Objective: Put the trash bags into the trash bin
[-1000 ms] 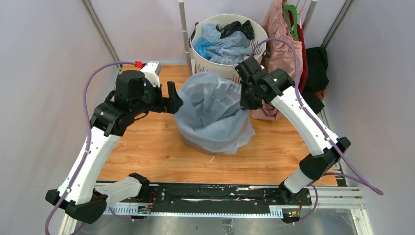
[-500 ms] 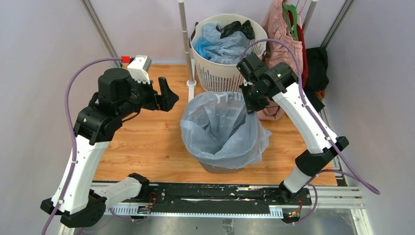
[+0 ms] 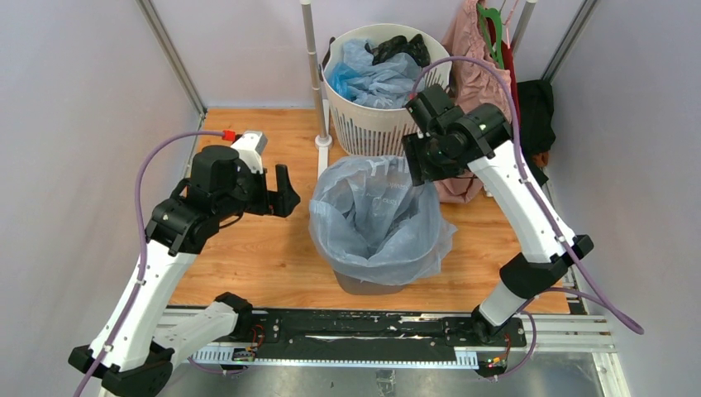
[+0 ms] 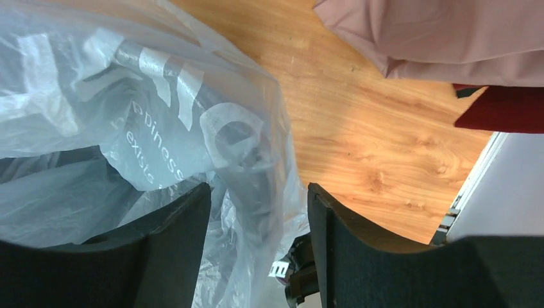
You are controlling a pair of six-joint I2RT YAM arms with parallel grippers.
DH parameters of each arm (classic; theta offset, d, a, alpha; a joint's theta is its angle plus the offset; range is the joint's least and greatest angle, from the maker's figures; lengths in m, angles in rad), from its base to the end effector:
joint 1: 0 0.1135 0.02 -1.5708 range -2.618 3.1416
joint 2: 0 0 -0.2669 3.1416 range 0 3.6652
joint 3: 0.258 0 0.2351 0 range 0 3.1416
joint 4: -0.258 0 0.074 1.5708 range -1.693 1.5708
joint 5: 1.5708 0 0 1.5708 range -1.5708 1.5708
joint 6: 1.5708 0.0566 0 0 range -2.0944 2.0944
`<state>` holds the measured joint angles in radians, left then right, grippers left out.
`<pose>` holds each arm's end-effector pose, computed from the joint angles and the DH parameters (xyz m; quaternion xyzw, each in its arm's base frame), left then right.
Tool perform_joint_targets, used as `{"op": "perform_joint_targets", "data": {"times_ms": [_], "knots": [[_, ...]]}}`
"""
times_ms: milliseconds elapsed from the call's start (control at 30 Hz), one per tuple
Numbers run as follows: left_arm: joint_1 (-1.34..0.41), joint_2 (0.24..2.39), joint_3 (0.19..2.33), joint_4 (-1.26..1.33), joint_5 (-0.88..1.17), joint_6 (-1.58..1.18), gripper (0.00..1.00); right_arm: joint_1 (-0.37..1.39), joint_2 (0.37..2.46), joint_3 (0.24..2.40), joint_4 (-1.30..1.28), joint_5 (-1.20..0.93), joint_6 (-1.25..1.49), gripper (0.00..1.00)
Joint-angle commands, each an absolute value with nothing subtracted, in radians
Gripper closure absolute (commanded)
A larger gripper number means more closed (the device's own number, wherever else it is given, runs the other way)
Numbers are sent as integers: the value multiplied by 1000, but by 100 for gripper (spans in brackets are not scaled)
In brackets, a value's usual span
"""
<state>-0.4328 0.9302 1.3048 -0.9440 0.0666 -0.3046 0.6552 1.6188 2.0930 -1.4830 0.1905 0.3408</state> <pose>0.1436 -0.0705 0.3961 0.0721 0.8739 -0.2002 0.4370 0.2259 0.1601 0.4276 -0.1237 0.9488 0.0516 0.2862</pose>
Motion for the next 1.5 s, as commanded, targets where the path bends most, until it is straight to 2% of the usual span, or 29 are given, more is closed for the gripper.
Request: {"op": "perform_joint_targets", "data": {"times_ms": [0, 167, 267, 367, 433, 733, 900, 1133, 1267, 1467], "knots": [[-421, 906, 1275, -902, 63, -310, 0, 647, 1605, 2211, -1606, 271, 354, 38], [-420, 907, 1217, -867, 61, -320, 0, 646, 1542, 2237, -1606, 173, 372, 38], [-419, 900, 1165, -824, 65, -342, 0, 651, 1527, 2258, -1594, 31, 370, 38], [-419, 891, 1115, -785, 63, -363, 0, 704, 1504, 2242, -1519, -142, 366, 38], [-417, 888, 1083, -757, 66, -379, 0, 754, 1505, 2238, -1478, -177, 373, 38], [-414, 868, 980, -664, 163, -440, 0, 1066, 1666, 2405, -1486, -63, 414, 38], [-414, 847, 943, -667, 157, -440, 0, 1171, 1717, 2417, -1441, -3, 437, 37], [-414, 806, 968, -722, 135, -426, 0, 1224, 1787, 2434, -1414, 104, 462, 38], [-414, 794, 996, -765, 122, -409, 0, 1239, 1803, 2393, -1410, 93, 459, 48], [-414, 775, 988, -773, 130, -418, 0, 1267, 1810, 2363, -1399, 68, 464, 53]]}}
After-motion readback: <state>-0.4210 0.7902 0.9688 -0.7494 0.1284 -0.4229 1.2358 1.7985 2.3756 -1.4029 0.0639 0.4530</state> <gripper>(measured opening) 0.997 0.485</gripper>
